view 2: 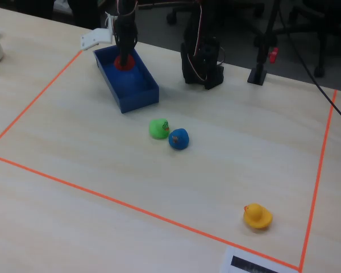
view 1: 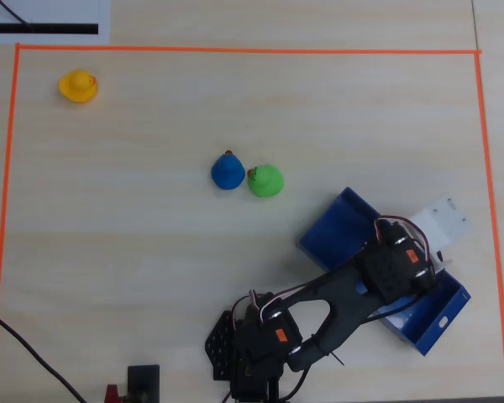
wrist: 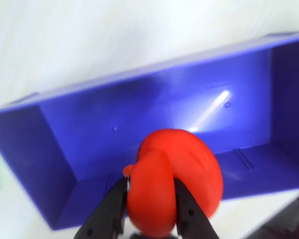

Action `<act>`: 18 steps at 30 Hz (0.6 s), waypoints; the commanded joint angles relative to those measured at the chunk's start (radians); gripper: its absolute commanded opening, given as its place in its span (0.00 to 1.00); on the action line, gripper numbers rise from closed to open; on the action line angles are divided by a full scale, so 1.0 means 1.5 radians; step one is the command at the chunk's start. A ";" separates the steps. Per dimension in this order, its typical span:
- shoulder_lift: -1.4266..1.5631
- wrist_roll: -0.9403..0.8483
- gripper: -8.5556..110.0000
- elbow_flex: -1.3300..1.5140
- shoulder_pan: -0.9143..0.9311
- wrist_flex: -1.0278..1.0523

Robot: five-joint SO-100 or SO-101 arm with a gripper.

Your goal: Grasp red duck and put it into box.

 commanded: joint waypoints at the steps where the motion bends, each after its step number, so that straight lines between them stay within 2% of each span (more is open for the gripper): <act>1: 0.042 0.004 0.07 0.038 -0.012 -0.035; 4: 0.049 0.024 0.08 0.041 -0.024 -0.047; 7: 0.051 0.027 0.17 0.039 -0.026 -0.050; 12: 0.063 0.021 0.24 0.040 -0.020 -0.074; 18: 0.084 0.021 0.25 0.039 -0.026 -0.085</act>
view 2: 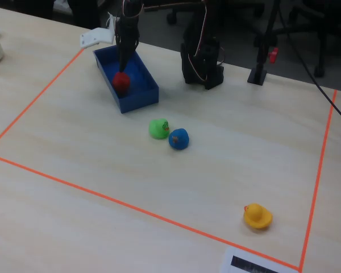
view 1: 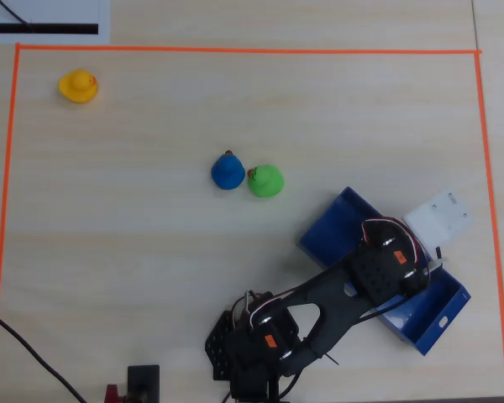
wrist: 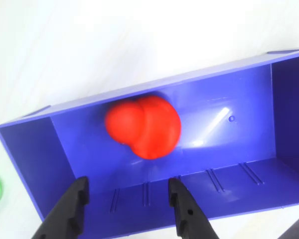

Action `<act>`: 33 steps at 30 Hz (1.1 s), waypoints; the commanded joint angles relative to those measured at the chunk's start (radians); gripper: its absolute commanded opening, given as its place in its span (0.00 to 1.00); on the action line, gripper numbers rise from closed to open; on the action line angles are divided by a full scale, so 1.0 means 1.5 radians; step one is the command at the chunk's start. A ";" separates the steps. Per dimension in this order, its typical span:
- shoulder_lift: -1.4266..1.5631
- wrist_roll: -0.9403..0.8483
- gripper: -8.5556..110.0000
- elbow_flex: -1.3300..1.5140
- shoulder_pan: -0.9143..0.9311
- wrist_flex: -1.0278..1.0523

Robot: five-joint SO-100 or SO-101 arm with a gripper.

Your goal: Grasp red duck and put it into box.

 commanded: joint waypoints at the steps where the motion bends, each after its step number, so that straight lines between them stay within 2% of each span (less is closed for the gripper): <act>1: 0.036 0.002 0.25 -0.006 -0.009 -0.016; 4: 0.061 0.007 0.19 -0.005 -0.037 -0.013; 7: 0.115 0.038 0.08 -0.009 -0.124 0.012; 12: 0.263 0.136 0.07 0.000 -0.420 0.044; 16: 0.408 0.149 0.09 0.121 -0.624 0.048; 23: 0.639 0.041 0.07 0.491 -0.656 -0.046; 33: 0.865 0.041 0.07 0.704 -0.746 0.088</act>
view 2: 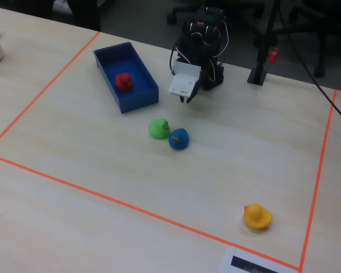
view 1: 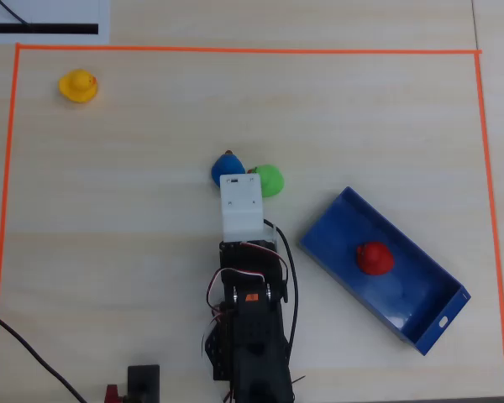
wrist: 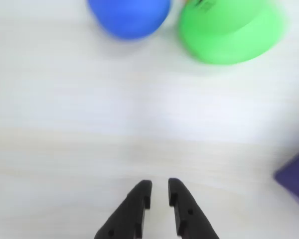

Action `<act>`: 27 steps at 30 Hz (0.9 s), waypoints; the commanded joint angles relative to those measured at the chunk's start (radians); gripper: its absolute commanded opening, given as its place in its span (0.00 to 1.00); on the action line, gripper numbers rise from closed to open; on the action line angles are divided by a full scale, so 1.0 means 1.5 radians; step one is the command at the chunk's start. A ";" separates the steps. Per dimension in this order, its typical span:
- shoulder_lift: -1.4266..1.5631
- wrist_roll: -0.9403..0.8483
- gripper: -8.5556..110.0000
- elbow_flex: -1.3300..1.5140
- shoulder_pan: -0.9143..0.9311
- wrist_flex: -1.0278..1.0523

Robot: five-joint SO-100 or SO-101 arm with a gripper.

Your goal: Grasp red duck and put it into box.

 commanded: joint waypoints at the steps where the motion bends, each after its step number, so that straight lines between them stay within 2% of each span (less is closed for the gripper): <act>1: 0.032 0.011 0.07 0.042 -0.003 0.020; 10: 0.032 0.013 0.07 0.098 0.037 0.017; 27: 0.032 0.015 0.07 0.100 0.020 0.015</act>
